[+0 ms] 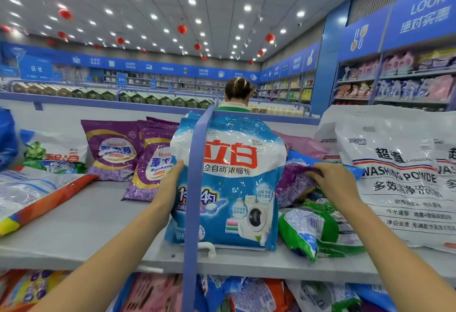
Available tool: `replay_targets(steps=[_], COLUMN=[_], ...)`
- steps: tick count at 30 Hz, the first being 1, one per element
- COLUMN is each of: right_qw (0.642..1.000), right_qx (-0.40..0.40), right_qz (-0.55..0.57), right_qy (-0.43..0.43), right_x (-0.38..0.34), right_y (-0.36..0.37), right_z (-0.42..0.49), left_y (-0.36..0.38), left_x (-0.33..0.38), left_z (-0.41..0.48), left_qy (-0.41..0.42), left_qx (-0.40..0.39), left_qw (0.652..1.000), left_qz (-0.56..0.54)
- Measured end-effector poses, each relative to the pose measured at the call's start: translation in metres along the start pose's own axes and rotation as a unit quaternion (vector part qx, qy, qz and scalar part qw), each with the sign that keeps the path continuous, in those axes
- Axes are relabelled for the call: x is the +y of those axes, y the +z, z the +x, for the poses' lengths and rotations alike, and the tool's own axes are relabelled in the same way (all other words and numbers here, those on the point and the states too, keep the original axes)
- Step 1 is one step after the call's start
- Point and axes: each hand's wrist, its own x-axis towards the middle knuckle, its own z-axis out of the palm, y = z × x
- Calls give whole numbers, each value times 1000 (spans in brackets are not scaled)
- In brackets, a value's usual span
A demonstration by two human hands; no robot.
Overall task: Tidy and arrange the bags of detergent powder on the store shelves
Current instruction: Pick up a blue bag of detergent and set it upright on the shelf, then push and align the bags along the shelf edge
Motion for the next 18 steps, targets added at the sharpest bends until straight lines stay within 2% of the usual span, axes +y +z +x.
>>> replay_targets(steps=[3, 7, 12, 15, 18], right_qw=[999, 996, 982, 971, 968], right_qx=[41, 87, 175, 220, 245], right_qz=[22, 4, -46, -50, -14], right_qy=[-6, -16, -51, -75, -62], right_x=[-8, -20, -55, -85, -125], right_y=[-27, -77, -152, -181, -197], right_z=[19, 35, 32, 27, 20], left_y=[-10, -21, -27, -25, -23], left_x=[0, 13, 50, 76, 93], left_z=[-3, -2, -18, -42, -71], left_qy=[44, 98, 240, 348, 409], left_qx=[-31, -16, 26, -33, -148], left_qw=[999, 994, 960, 928, 888], left_qz=[-4, -37, -140, -128, -149])
